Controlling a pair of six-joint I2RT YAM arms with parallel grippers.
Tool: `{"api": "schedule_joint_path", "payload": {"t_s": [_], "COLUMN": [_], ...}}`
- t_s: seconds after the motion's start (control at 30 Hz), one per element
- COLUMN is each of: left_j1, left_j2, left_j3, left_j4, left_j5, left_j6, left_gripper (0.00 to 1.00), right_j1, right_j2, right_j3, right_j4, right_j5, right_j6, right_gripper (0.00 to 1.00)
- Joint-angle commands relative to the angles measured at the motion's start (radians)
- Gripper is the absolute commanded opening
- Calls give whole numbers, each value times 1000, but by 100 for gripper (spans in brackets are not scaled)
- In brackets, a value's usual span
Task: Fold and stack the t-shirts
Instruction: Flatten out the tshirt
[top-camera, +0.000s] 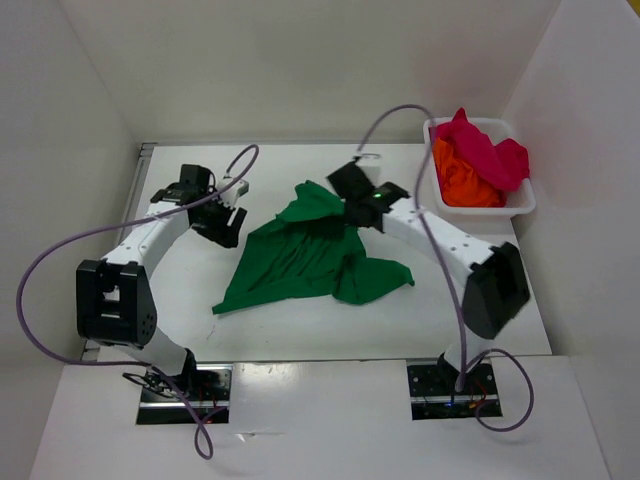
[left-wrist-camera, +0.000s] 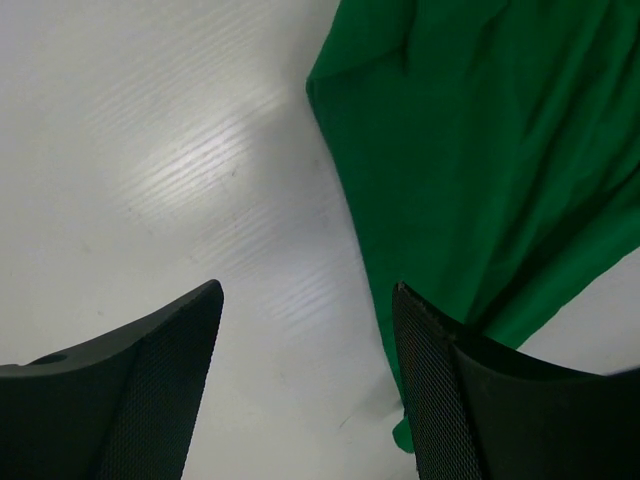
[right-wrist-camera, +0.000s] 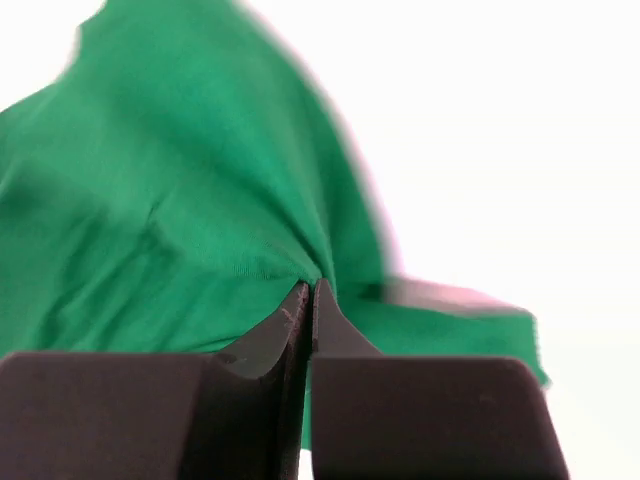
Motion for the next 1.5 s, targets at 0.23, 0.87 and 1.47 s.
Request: {"api": "schedule_joint_path", "payload": {"t_s": [0.23,0.87,1.47], "left_j1": [-150,-158,-127], "left_j2": [84,450,647], "left_j3": [126,439,506], "left_j4": [-5,87,23], "left_j5": [-18,126,247], "left_j6": [73,-121,-160], "left_gripper": [76,77,73], "right_j1": [-236,-29,-29], "right_j2": [-247,9,11], "right_j3": [-249,-97,-155], "right_j4": [-239,192,202], "right_j5": [149,-168,-174], "right_j6": [203,37,66], "right_gripper": [55,45,37]}}
